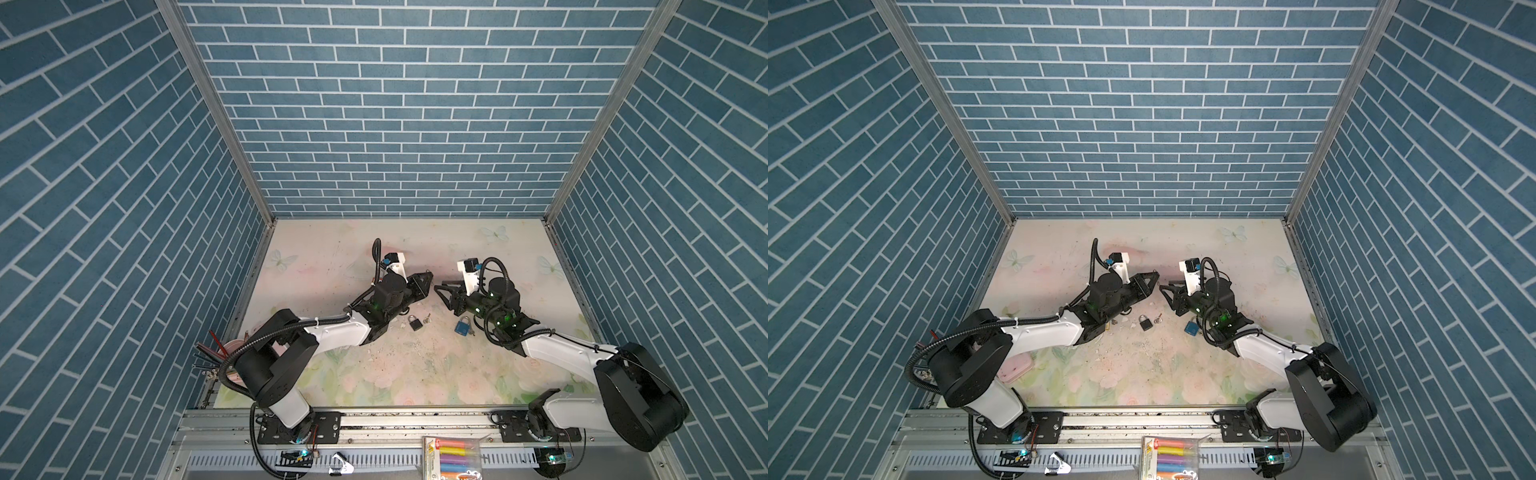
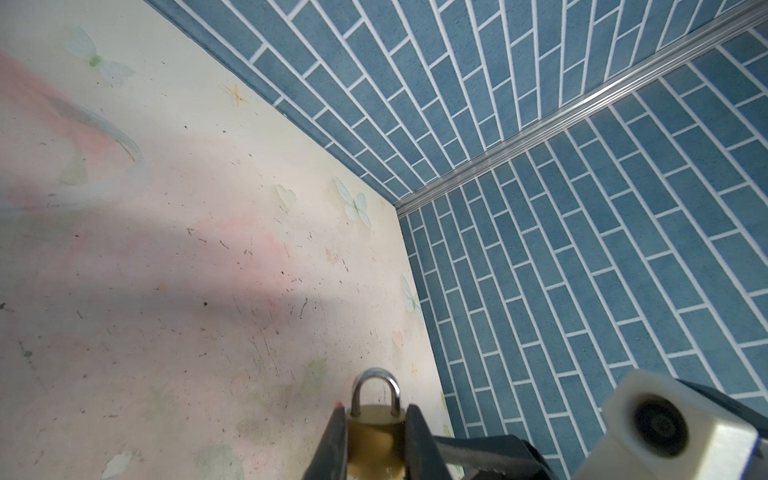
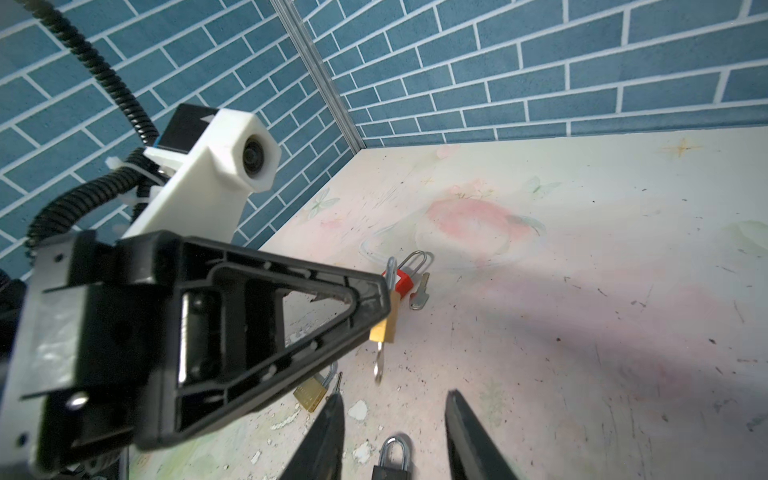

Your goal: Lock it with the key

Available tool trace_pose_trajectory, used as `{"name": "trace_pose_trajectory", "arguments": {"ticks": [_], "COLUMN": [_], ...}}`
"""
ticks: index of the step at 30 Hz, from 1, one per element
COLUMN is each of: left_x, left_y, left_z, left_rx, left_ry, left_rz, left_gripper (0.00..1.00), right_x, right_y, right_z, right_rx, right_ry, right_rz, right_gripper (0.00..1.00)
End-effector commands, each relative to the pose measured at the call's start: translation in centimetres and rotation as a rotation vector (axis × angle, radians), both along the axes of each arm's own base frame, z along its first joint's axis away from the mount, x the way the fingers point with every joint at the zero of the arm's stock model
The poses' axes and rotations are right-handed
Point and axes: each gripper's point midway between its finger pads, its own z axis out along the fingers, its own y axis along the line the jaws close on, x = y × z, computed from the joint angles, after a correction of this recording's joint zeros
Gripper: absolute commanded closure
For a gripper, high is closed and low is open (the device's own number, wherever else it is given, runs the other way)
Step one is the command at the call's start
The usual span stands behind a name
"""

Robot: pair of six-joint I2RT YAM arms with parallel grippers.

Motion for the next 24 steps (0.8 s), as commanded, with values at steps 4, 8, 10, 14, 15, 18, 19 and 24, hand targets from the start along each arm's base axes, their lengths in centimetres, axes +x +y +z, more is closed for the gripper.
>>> {"name": "trace_pose_trajectory", "arguments": {"ticks": [4, 8, 10, 14, 15, 18, 19, 24], "left_x": [0.2, 0.2, 0.2, 0.2, 0.2, 0.3, 0.3, 0.5], "left_y": [-0.2, -0.2, -0.4, -0.3, -0.3, -0.2, -0.1, -0.2], "left_z": [1.6, 1.7, 1.7, 1.8, 1.7, 1.8, 1.8, 2.1], "left_rx": [-0.026, -0.025, -0.024, -0.026, -0.024, -0.025, -0.028, -0.040], "left_ry": [-0.010, -0.008, -0.006, -0.009, -0.009, -0.012, -0.012, -0.015], "left_rz": [-0.005, -0.007, -0.015, -0.011, -0.008, -0.003, -0.001, 0.004], "left_gripper": [1.00, 1.00, 1.00, 1.00, 1.00, 1.00, 1.00, 1.00], "right_x": [1.1, 1.3, 1.4, 1.3, 1.3, 1.1, 1.0, 0.9], "right_y": [1.3, 1.8, 2.0, 2.3, 2.3, 2.4, 2.5, 2.6], "right_z": [1.2, 0.9, 0.8, 0.5, 0.4, 0.0, -0.1, -0.2], "right_rx": [0.037, 0.033, 0.031, 0.029, 0.028, 0.020, 0.020, 0.016], "right_ry": [-0.024, -0.010, -0.006, 0.006, 0.009, 0.019, 0.022, 0.025], "right_rz": [0.022, 0.037, 0.043, 0.057, 0.061, 0.063, 0.064, 0.066], "right_gripper": [0.62, 0.69, 0.75, 0.84, 0.84, 0.84, 0.84, 0.90]}}
